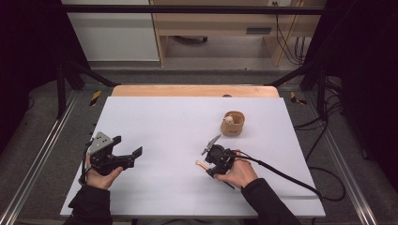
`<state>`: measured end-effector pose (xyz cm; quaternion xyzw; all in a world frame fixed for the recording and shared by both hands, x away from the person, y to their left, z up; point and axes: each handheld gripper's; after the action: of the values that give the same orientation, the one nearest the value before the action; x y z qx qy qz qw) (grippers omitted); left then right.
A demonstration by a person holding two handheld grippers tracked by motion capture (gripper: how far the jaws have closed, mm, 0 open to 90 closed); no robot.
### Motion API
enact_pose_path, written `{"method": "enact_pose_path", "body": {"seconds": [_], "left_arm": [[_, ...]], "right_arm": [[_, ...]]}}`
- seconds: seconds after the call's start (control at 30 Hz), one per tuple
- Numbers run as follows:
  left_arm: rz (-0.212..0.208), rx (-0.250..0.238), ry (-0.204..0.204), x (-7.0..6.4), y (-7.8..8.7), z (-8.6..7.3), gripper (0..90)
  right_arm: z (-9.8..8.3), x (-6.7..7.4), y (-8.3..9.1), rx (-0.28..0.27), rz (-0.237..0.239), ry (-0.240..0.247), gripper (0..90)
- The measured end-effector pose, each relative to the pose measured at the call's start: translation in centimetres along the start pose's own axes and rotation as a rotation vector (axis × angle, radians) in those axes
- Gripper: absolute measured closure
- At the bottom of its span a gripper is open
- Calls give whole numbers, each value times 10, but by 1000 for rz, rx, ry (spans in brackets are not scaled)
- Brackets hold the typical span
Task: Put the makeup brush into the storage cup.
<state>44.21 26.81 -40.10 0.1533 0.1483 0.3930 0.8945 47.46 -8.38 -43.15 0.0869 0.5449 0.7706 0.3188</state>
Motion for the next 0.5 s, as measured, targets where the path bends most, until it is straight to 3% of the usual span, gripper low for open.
{"method": "enact_pose_path", "body": {"seconds": [0.33, 0.5], "left_arm": [[0, 3, -1, 0, -1, 0, 64], [1, 3, 0, 0, -1, -1, 64]], "right_arm": [[0, 6, -11, 85, 16, -6, 719], [-2, 6, -15, 99, 5, 20, 753]]}}
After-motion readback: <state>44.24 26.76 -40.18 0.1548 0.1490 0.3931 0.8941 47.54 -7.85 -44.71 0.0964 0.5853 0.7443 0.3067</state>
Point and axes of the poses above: each handheld gripper's, and its own axes: y roughly backward along the jaws, z roughly out of its top, x roughly to its left, and after that the axes turned 11 degrees about -z, right-handed
